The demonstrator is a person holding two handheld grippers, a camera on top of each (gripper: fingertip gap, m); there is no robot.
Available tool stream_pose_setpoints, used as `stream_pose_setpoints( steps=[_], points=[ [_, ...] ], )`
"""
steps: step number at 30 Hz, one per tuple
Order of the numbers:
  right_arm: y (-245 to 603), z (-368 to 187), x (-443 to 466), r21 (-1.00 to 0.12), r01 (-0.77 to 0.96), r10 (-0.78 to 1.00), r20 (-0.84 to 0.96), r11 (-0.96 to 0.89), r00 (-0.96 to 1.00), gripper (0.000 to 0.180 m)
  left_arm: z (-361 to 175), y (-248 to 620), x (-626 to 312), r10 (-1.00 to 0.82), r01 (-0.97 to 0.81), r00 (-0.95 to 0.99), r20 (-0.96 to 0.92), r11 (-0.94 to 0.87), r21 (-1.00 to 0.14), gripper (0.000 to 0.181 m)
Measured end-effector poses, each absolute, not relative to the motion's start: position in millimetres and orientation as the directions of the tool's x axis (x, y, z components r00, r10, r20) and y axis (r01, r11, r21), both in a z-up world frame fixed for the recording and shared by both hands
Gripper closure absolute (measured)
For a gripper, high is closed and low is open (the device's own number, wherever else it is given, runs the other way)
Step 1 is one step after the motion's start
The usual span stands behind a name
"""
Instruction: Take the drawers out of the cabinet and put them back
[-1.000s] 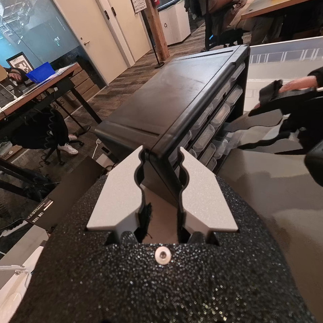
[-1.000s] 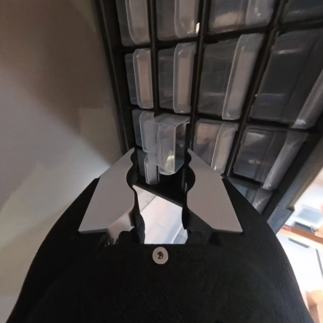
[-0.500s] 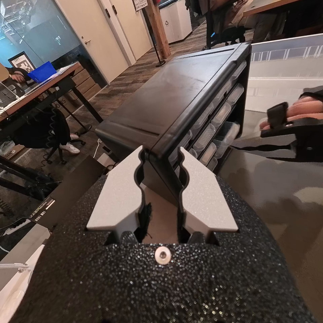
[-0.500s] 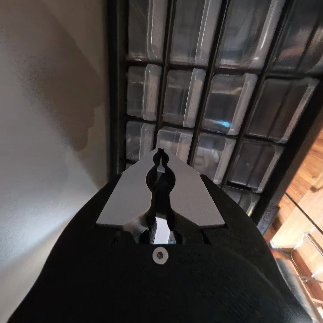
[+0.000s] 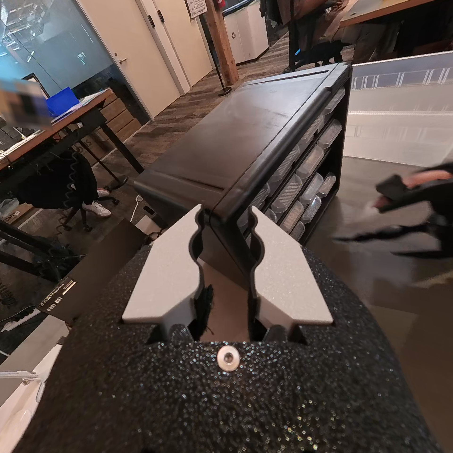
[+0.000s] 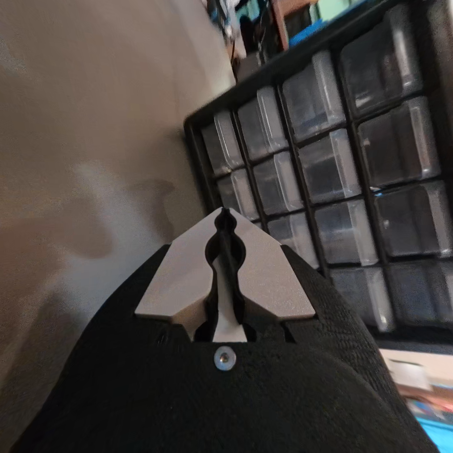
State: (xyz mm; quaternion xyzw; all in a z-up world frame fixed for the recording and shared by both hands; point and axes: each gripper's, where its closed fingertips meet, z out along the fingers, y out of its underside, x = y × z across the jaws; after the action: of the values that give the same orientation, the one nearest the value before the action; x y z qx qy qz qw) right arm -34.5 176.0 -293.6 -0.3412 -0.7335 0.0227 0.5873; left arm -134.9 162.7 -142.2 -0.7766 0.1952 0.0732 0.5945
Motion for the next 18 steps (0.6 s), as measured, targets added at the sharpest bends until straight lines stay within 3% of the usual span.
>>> stream_pose_setpoints(
  steps=[5, 11, 18],
  points=[
    [153, -292, -29, -0.637, 0.340, 0.668, 0.744, 0.692, 0.036, 0.180, -142, 164, -135, -0.211, -0.393, 0.913, -0.350, -0.219, -0.893, 0.148],
    [152, -282, -28, -0.684, 0.264, 0.698, 0.714, 0.680, 0.052, 0.178, -140, 167, -136, -0.192, -0.415, 0.905, -0.379, -0.215, -0.884, 0.142],
    [154, -277, -26, -0.748, 0.213, 0.757, 0.651, 0.629, 0.052, 0.177, -81, 121, -135, -0.108, -0.313, 0.944, -0.313, 0.017, -0.950, 0.143]
  ],
)
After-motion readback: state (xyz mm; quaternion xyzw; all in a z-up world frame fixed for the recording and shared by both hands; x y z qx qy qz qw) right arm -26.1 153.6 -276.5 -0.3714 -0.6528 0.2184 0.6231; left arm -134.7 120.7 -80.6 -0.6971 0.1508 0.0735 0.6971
